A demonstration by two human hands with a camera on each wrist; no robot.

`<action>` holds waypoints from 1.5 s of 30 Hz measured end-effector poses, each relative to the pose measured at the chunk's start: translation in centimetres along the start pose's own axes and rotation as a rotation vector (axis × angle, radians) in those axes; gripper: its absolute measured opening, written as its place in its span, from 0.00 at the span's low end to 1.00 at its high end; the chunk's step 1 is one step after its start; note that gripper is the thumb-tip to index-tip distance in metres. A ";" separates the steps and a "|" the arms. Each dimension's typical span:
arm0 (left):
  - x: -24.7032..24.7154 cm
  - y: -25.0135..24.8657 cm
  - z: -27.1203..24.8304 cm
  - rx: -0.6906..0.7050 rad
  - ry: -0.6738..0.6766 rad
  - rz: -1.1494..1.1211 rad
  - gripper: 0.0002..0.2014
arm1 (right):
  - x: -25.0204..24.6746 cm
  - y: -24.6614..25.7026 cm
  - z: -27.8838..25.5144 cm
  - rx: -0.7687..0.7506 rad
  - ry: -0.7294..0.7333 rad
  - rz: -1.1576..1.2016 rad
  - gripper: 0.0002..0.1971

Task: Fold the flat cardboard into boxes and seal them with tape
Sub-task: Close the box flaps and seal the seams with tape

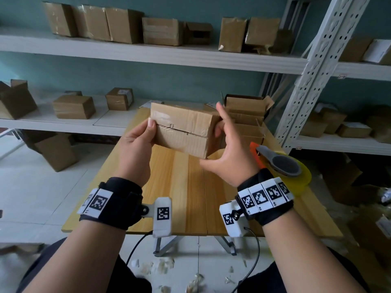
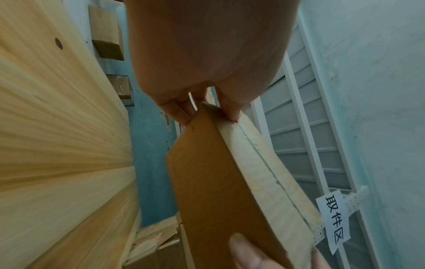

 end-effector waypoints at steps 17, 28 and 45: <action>3.0 3.5 -1.7 0.016 0.131 0.258 0.32 | 0.3 -3.9 -1.5 0.548 -0.132 0.086 0.58; 2.5 4.4 -2.5 -0.053 0.140 0.502 0.28 | 1.7 -4.6 -1.0 0.363 0.012 -0.119 0.26; 0.9 1.8 -1.5 0.109 0.210 0.926 0.28 | -0.4 -5.0 -1.0 0.335 -0.044 -0.223 0.33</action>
Point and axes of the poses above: each hand's wrist, its own z-axis towards the middle knuckle, its own x-axis out of the palm, y = z × x, the point moved 5 cm from there along z, towards the middle knuckle, and after that the axes turned 4 degrees about -x, right-handed, at the moved point
